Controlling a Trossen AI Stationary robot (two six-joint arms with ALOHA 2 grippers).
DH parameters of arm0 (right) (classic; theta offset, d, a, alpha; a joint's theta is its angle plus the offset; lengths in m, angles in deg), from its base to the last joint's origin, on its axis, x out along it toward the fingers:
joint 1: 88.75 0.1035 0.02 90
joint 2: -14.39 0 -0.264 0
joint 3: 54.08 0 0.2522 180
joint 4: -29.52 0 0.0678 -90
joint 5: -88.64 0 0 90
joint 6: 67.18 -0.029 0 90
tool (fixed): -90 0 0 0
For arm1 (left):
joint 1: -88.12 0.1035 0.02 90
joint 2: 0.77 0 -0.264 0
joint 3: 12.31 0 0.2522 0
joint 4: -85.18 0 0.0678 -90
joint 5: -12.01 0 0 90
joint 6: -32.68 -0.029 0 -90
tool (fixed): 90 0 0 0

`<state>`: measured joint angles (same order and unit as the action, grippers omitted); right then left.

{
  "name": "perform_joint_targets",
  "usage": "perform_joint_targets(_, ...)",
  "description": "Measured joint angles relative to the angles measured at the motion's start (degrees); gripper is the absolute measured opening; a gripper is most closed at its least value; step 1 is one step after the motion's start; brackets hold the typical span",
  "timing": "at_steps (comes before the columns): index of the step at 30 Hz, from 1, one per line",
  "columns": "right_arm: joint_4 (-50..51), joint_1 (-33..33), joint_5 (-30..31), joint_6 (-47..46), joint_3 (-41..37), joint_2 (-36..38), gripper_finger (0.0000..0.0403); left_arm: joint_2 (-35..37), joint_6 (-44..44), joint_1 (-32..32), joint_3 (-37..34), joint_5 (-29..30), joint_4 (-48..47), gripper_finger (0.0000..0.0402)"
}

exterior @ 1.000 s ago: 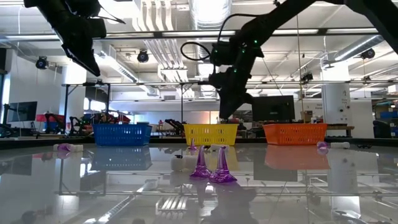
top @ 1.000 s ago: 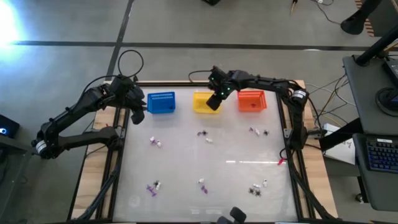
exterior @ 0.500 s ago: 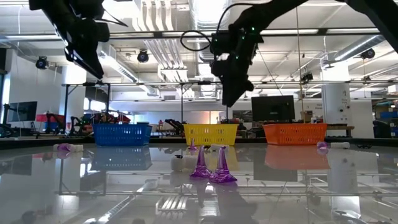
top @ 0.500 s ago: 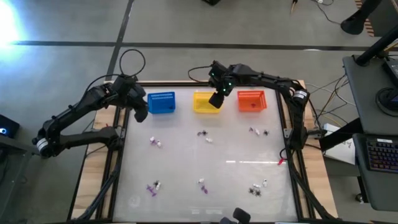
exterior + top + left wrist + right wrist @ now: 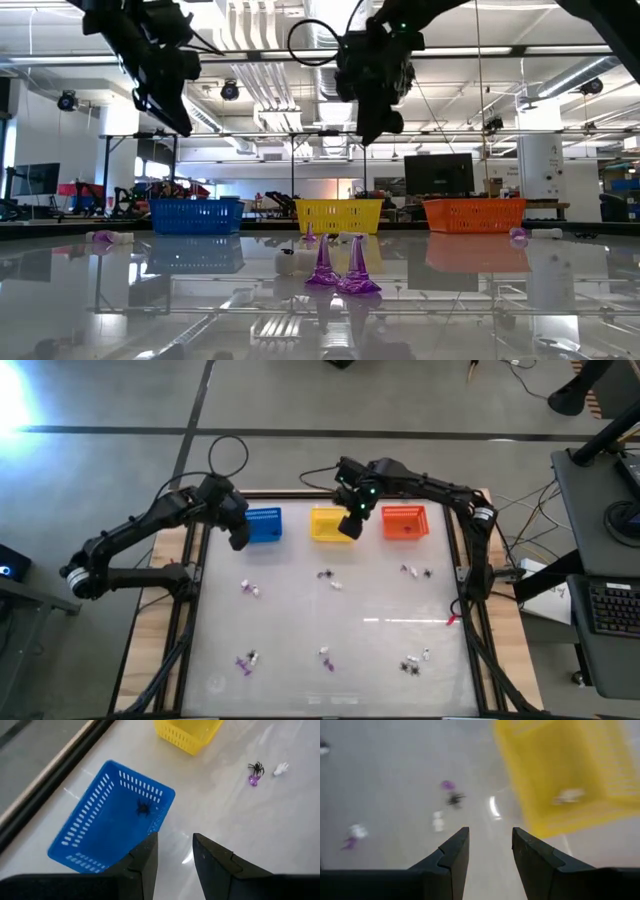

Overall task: Sort Halloween decoration
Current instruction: Put the black spider toy into the blue bin

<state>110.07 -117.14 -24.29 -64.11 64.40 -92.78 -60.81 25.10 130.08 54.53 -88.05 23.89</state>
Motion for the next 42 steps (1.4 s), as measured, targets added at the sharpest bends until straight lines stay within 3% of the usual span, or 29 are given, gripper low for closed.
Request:
perform_joint_targets(8, -5.91, 7.60, 1.29, -0.35, -2.47, 0.00, 0.0162, -0.08, -2.47, -0.02, 3.45, -0.15, -0.46, 0.0105)
perform_joint_targets(15, -10.41, 12.89, 10.72, -3.37, -3.65, -1.36, 0.0189, 0.15, -5.54, 0.00, 5.51, -0.31, -6.03, 0.0105)
perform_joint_targets(21, -12.58, 15.90, 11.05, -2.80, -3.98, -5.40, 0.0187, 0.40, -7.42, 0.00, 5.41, -0.30, -6.14, 0.0105)
perform_joint_targets(30, -13.10, 17.00, 15.11, -4.66, -4.08, -14.37, 0.0185, 0.43, -7.97, 0.00, 5.40, -0.38, -5.21, 0.0105)
perform_joint_targets(42, -14.70, 17.13, 15.59, -5.84, -3.97, -17.96, 0.0185, 0.45, -7.94, 0.00, 5.34, -0.59, -5.66, 0.0105)
